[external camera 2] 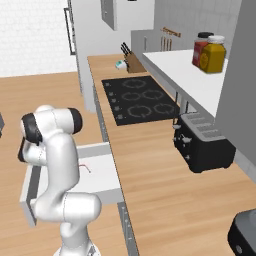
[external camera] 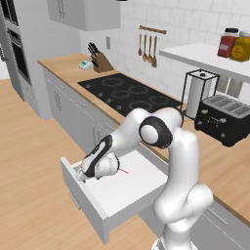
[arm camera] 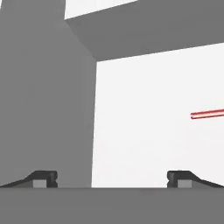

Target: Take a straw from the drawer in front and place it inside the glass cup on the dining counter.

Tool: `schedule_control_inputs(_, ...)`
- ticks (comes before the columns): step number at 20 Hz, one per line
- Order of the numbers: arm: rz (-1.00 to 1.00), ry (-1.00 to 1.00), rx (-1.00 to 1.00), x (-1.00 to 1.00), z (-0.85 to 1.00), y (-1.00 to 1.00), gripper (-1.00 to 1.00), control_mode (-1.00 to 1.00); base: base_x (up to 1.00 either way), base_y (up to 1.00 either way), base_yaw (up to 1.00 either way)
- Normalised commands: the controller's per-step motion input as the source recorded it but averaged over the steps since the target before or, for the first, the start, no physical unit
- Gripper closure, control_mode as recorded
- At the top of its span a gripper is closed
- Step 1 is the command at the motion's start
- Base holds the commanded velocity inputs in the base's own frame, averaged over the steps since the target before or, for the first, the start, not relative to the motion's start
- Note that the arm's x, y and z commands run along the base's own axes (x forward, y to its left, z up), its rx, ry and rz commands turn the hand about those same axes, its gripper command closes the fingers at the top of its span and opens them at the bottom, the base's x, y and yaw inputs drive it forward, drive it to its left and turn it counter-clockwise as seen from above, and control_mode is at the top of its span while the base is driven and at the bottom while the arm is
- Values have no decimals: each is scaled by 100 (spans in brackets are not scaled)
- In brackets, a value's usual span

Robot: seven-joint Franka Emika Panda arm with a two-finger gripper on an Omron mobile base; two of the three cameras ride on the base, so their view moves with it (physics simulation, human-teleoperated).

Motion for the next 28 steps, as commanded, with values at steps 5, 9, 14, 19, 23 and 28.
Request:
schedule_control_inputs(5,-1,-5,-27,15,26,-68,-100,-100,0,0,0)
schedule_control_inputs(9,-2,0,-16,23,46,-72,-100,-100,0,0,0)
schedule_control_inputs(14,0,0,-6,20,61,-47,-100,-100,0,0,0)
schedule_control_inputs(19,0,0,-1,60,1,-54,-100,-100,0,0,0)
schedule_control_inputs(23,0,0,-1,51,-23,-43,-100,-100,0,0,0)
schedule_control_inputs(28,0,0,0,29,-43,-28,-100,-100,0,0,0)
